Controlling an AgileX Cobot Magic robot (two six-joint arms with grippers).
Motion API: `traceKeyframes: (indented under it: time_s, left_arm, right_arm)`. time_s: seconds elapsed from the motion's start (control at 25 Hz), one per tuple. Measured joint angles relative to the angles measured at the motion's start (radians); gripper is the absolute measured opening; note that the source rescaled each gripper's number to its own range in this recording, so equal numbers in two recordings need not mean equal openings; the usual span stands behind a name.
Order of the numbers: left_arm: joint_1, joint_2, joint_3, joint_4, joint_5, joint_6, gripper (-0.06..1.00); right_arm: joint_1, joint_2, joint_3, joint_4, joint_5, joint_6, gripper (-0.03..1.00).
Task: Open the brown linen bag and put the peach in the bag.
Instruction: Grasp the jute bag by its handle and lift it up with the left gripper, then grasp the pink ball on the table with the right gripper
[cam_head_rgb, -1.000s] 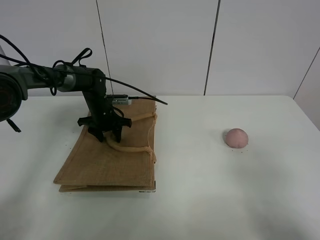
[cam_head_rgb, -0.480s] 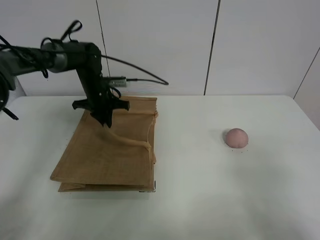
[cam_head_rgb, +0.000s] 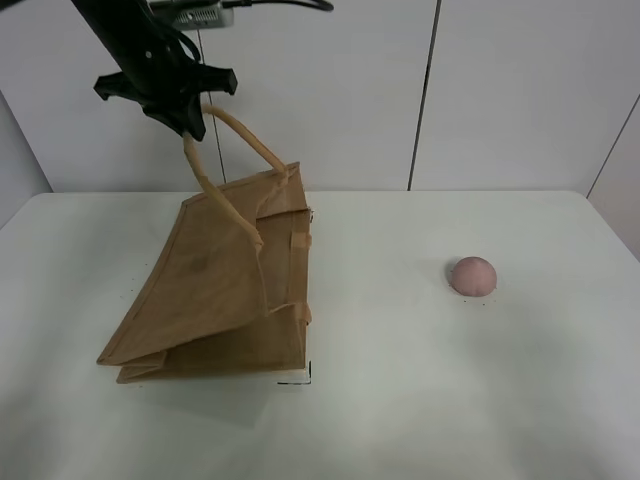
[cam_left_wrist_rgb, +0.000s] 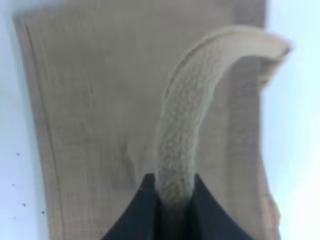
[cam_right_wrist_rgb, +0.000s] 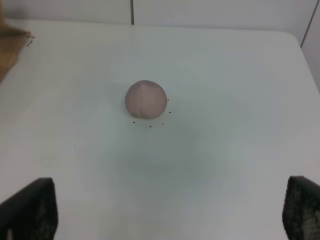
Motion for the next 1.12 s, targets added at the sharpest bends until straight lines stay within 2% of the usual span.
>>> traceKeyframes:
  time_s: [0.24, 0.44, 0.6, 0.76, 0.92, 1.12]
  left_arm:
    - [0.0, -0.09, -0.003, 0.003, 0.001, 0.018, 0.0]
    - [0.0, -0.1, -0.004, 0.004, 0.001, 0.031, 0.0]
    - [0.0, -0.1, -0.004, 0.005, 0.001, 0.032, 0.0]
    - [0.0, -0.1, -0.004, 0.005, 0.001, 0.032, 0.0]
    - [0.0, -0.1, -0.004, 0.005, 0.001, 0.032, 0.0]
    - [0.0, -0.1, -0.004, 0.005, 0.001, 0.032, 0.0]
  right_arm:
    - [0.0, 0.007, 0.0, 0.0, 0.0, 0.0, 1.0]
    - [0.0, 0.169, -0.001, 0.0, 0.0, 0.0, 1.0]
    - [0.0, 0.44, -0.05, 0.0, -0.032, 0.0, 1.0]
    - [0.0, 0.777, -0.164, 0.0, -0.089, 0.0, 1.0]
    - [0.0, 1.138, -0.336, 0.0, -0.111, -0.013, 1.0]
    - [0.0, 1.539, -0.626, 0.001, -0.099, -0.028, 1.0]
